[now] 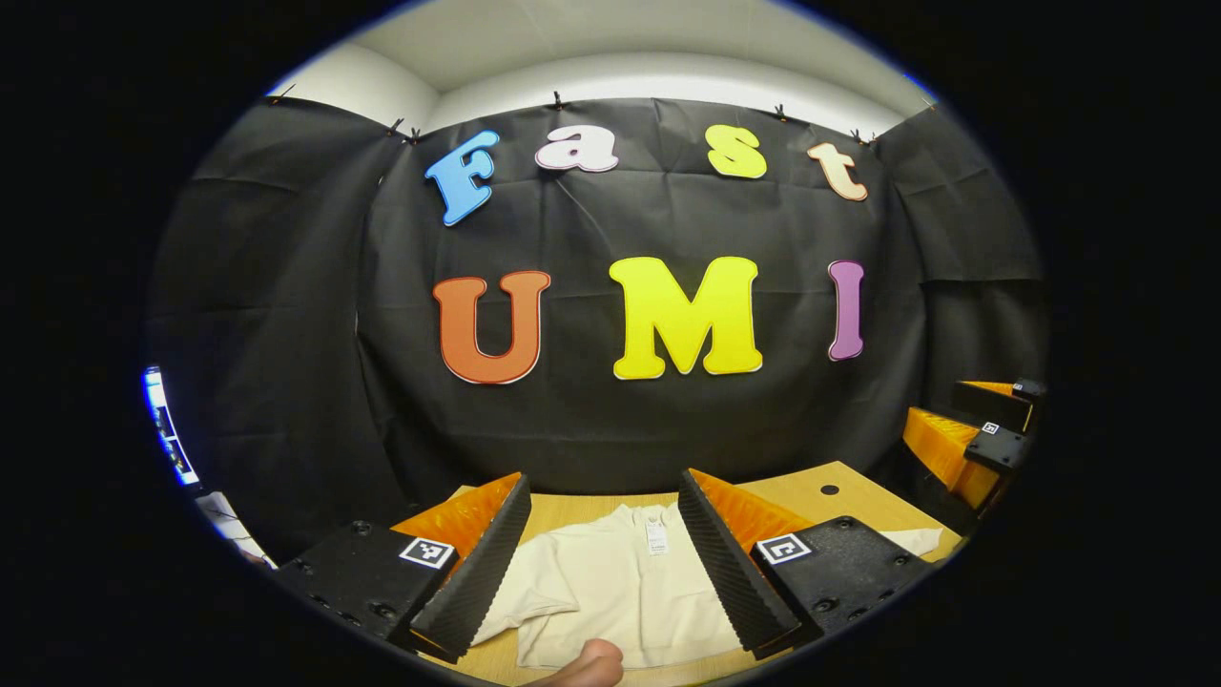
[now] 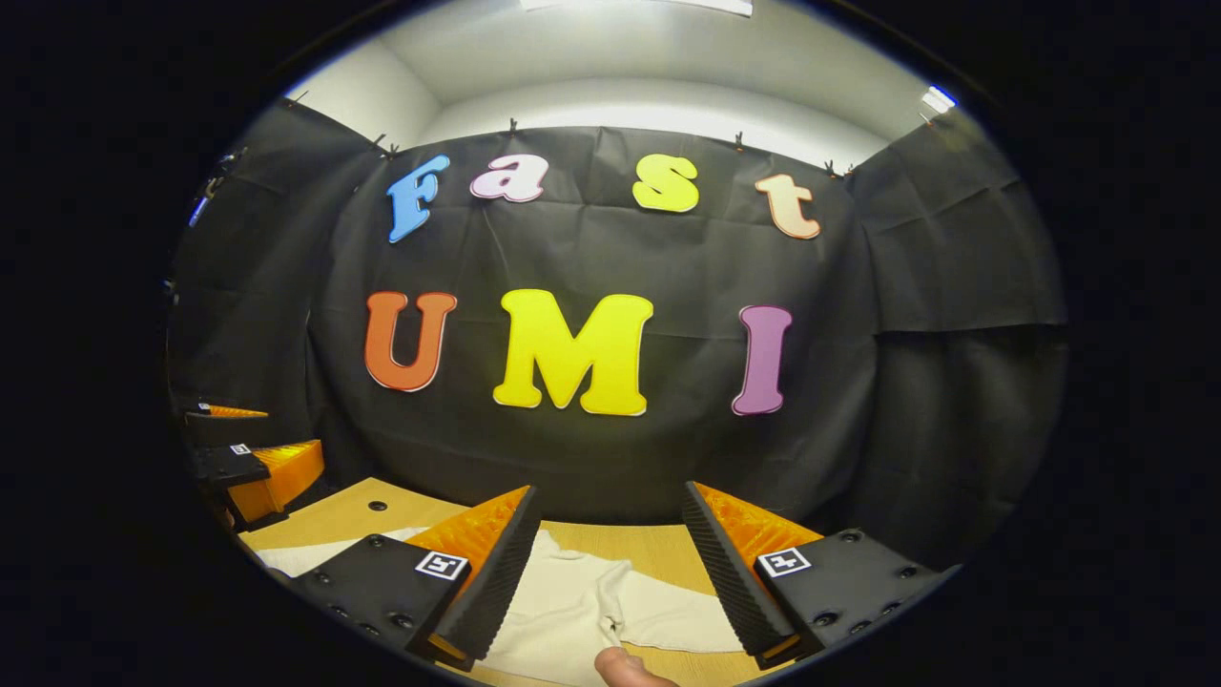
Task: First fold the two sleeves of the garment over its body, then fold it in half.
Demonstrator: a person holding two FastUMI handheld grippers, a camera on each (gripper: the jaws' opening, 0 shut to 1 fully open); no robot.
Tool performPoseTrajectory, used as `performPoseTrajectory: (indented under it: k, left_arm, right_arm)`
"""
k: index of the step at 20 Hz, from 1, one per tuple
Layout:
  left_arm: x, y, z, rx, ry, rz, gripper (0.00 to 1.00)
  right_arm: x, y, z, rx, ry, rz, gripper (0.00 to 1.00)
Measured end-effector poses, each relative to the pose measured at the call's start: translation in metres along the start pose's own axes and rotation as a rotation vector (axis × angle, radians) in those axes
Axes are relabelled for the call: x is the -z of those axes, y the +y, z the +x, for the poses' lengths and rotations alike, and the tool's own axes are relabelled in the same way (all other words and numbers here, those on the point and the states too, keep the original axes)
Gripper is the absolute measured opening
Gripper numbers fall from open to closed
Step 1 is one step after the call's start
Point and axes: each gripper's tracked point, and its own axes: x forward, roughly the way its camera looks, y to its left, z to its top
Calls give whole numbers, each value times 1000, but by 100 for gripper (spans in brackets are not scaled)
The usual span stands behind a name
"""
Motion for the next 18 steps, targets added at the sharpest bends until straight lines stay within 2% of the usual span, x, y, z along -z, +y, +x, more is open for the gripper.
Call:
performPoseTrajectory:
  k: [5,12,18]
  left_arm:
    - [-2,-11,-1,5,-11,-4,99]
    - [9,-33,-7,-2,19,21,99]
    - [14,-45,-14,-46,49,37,99]
  right_arm:
    - [32,-46,19,83,52,-2,92]
    - [117,-133,50,204,193,-36,93]
    - [203,-215,49,325,375,30,94]
